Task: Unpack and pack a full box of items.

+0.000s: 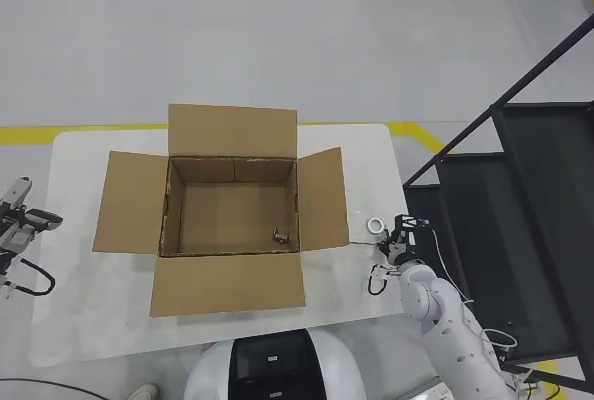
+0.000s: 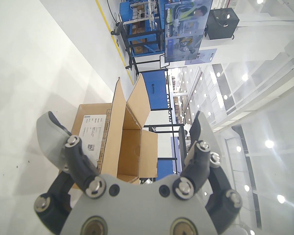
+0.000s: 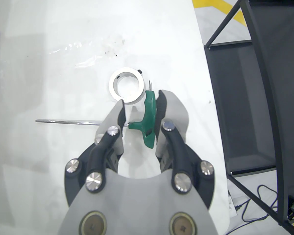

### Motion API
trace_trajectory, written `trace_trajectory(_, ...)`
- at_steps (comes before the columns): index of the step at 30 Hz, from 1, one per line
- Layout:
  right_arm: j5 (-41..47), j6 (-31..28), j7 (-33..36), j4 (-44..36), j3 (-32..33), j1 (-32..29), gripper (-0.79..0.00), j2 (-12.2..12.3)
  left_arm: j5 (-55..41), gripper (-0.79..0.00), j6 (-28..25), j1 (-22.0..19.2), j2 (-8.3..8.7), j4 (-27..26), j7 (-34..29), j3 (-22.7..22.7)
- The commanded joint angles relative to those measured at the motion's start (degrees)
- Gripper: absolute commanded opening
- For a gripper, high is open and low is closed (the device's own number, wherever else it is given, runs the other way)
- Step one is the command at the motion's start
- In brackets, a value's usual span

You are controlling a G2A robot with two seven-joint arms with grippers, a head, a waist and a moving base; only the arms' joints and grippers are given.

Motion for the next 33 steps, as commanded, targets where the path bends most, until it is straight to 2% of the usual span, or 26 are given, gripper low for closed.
trace_trajectory(1,-0.1,0.3,0.1,0.1,0.0,-0.1,-0.616,0.0,0.0,0.000,0.0,0.0,0.00,0.0,0.0,0.0)
trace_trajectory(4,-0.5,0.4,0.6,0.1,0.2,-0.4,-0.570,0.0,0.0,0.000,0.0,0.0,0.00,0.0,0.0,0.0)
trace_trajectory(7,-0.8,0.3,1.2,0.0,0.2,-0.4,-0.486,0.1,0.0,0.000,0.0,0.0,0.00,0.0,0.0,0.0)
trace_trajectory(11,-0.6,0.7,1.2,0.8,-0.5,0.6,-0.434,-0.1,0.0,0.000,0.0,0.0,0.00,0.0,0.0,0.0)
trace_trajectory(16,-0.6,1.4,1.0,2.8,-1.9,2.1,-0.496,-0.5,0.0,0.000,0.0,0.0,0.00,0.0,0.0,0.0)
trace_trajectory(26,0.3,2.7,-1.0,3.9,-1.8,2.2,-0.480,-0.7,0.0,0.000,0.0,0.0,0.00,0.0,0.0,0.0)
trace_trajectory(29,-0.5,2.8,-0.5,3.4,-1.5,1.8,-0.456,-0.7,0.0,0.000,0.0,0.0,0.00,0.0,0.0,0.0)
trace_trajectory(33,-0.7,2.3,0.4,3.6,-1.5,1.9,-0.468,-0.6,0.0,0.000,0.0,0.0,0.00,0.0,0.0,0.0)
